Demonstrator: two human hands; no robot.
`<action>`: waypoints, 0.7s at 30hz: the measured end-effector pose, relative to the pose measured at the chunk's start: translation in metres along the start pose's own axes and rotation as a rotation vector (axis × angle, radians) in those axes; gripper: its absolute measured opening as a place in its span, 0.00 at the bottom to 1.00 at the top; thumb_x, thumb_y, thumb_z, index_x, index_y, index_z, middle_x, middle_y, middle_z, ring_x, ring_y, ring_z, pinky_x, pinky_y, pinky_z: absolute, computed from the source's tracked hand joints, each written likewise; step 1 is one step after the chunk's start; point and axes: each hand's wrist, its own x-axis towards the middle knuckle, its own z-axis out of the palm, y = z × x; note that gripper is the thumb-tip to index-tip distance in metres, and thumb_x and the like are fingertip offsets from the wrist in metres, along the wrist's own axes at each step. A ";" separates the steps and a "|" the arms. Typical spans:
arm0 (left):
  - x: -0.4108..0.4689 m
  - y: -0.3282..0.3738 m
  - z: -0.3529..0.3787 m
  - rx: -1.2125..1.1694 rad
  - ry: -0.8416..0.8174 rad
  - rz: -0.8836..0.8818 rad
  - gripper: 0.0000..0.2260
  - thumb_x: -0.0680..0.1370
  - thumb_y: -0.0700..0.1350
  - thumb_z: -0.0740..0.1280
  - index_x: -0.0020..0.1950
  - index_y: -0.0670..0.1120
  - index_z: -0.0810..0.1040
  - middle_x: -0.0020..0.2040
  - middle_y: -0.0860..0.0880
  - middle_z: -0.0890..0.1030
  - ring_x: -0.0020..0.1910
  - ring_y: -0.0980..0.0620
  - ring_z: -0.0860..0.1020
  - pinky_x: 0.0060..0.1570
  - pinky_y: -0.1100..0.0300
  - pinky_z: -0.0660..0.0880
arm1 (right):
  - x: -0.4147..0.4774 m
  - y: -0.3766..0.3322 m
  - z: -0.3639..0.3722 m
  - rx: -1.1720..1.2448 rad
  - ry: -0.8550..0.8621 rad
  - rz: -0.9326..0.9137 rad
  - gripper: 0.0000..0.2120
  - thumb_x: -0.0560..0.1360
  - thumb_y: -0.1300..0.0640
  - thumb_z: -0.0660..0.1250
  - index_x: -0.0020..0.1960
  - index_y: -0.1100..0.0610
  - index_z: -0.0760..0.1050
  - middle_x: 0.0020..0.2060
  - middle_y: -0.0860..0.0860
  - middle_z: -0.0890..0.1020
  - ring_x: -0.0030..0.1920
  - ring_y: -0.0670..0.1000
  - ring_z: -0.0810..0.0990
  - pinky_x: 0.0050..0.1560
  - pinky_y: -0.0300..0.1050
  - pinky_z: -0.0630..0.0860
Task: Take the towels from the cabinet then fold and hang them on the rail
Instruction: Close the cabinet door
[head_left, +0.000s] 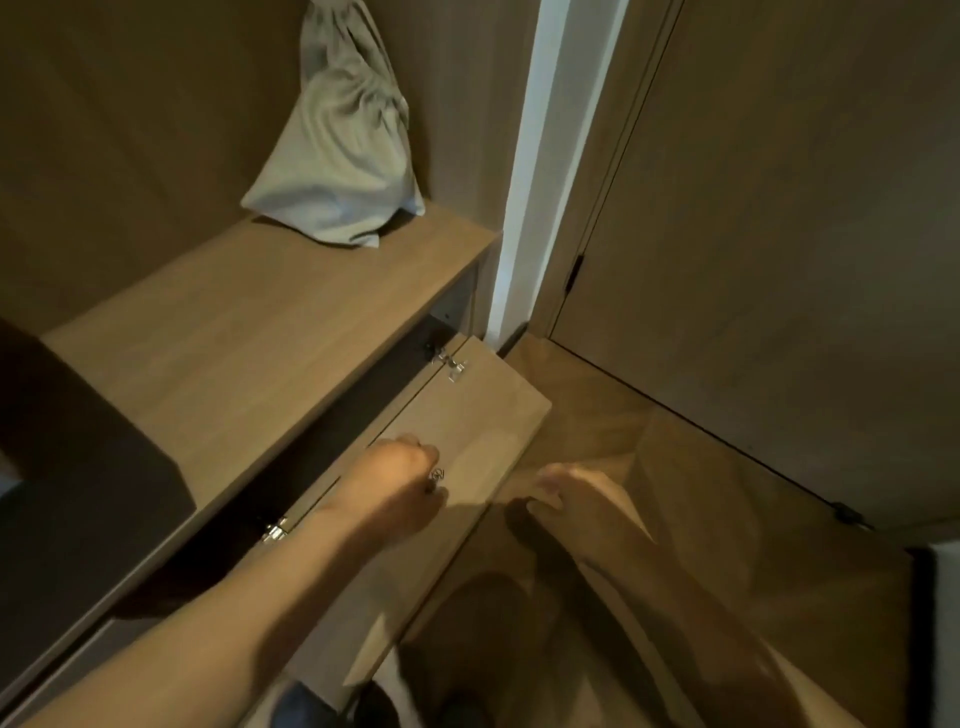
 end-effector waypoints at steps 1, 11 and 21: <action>0.007 -0.005 0.013 -0.026 -0.012 -0.007 0.15 0.80 0.54 0.62 0.65 0.50 0.74 0.58 0.50 0.76 0.54 0.53 0.75 0.56 0.56 0.75 | 0.010 0.006 0.013 0.009 -0.021 0.003 0.15 0.78 0.50 0.66 0.62 0.52 0.78 0.58 0.52 0.81 0.58 0.53 0.78 0.59 0.45 0.73; 0.054 -0.062 0.148 -0.009 -0.171 -0.092 0.21 0.78 0.54 0.64 0.69 0.48 0.69 0.58 0.49 0.78 0.51 0.52 0.78 0.47 0.62 0.76 | 0.086 0.050 0.154 0.092 -0.199 0.134 0.13 0.79 0.50 0.64 0.61 0.54 0.76 0.57 0.52 0.81 0.61 0.53 0.77 0.53 0.41 0.70; 0.076 -0.096 0.242 -0.030 -0.216 -0.103 0.22 0.79 0.56 0.62 0.71 0.50 0.68 0.65 0.50 0.75 0.60 0.51 0.77 0.57 0.59 0.75 | 0.132 0.070 0.264 0.401 -0.183 0.367 0.19 0.76 0.46 0.69 0.61 0.56 0.78 0.54 0.53 0.81 0.57 0.52 0.79 0.52 0.41 0.72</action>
